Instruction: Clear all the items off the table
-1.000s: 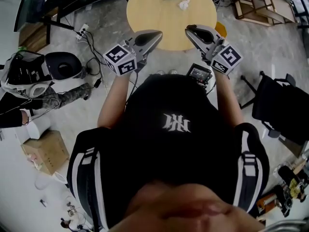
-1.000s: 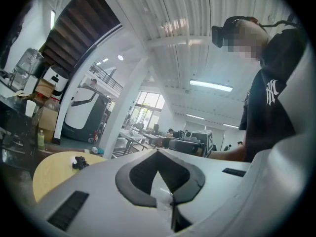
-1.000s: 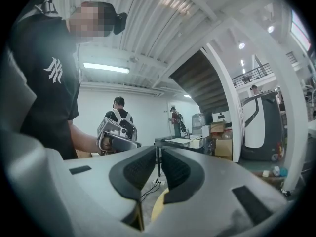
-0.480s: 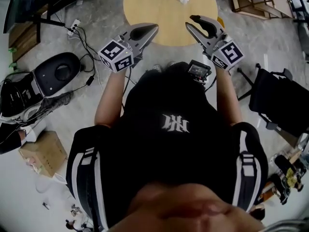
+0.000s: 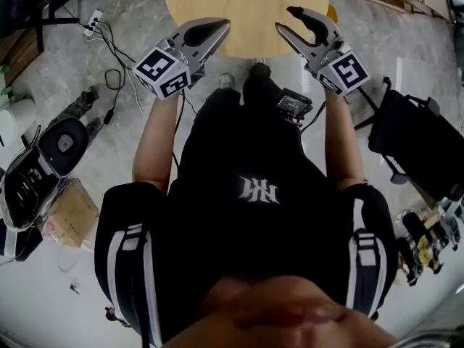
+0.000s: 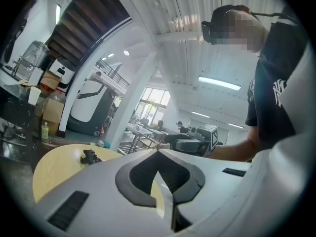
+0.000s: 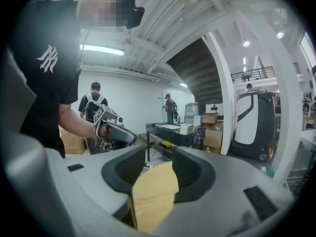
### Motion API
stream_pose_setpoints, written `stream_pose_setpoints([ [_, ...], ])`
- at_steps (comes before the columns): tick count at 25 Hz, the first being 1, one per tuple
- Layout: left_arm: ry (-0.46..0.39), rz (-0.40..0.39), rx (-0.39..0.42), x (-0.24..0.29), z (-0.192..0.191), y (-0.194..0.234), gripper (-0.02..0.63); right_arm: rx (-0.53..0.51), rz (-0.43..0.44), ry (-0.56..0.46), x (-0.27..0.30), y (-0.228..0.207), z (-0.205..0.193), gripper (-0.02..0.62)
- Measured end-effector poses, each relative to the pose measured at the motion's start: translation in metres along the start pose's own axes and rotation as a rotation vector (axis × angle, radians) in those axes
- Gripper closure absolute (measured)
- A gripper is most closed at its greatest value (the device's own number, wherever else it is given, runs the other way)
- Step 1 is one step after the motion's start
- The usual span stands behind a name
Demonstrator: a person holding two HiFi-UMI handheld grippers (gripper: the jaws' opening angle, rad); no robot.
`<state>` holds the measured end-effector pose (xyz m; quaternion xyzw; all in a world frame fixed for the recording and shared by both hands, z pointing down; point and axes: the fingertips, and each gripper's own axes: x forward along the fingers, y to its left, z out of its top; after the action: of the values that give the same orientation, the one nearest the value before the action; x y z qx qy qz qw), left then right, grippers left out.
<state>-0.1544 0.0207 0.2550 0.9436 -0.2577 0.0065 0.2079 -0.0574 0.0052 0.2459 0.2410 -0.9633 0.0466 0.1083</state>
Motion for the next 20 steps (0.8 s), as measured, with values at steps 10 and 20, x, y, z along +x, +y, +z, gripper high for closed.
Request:
stream_pose_setpoints([
  [10, 0.074, 0.091, -0.014, 0.057, -0.054, 0.09, 0.594, -0.09, 0.097, 0.069, 0.073, -0.082, -0.066, 0.42],
  [20, 0.111, 0.125, 0.022, 0.099, -0.093, 0.112, 0.594, -0.09, 0.232, 0.098, 0.115, -0.116, -0.141, 0.322],
])
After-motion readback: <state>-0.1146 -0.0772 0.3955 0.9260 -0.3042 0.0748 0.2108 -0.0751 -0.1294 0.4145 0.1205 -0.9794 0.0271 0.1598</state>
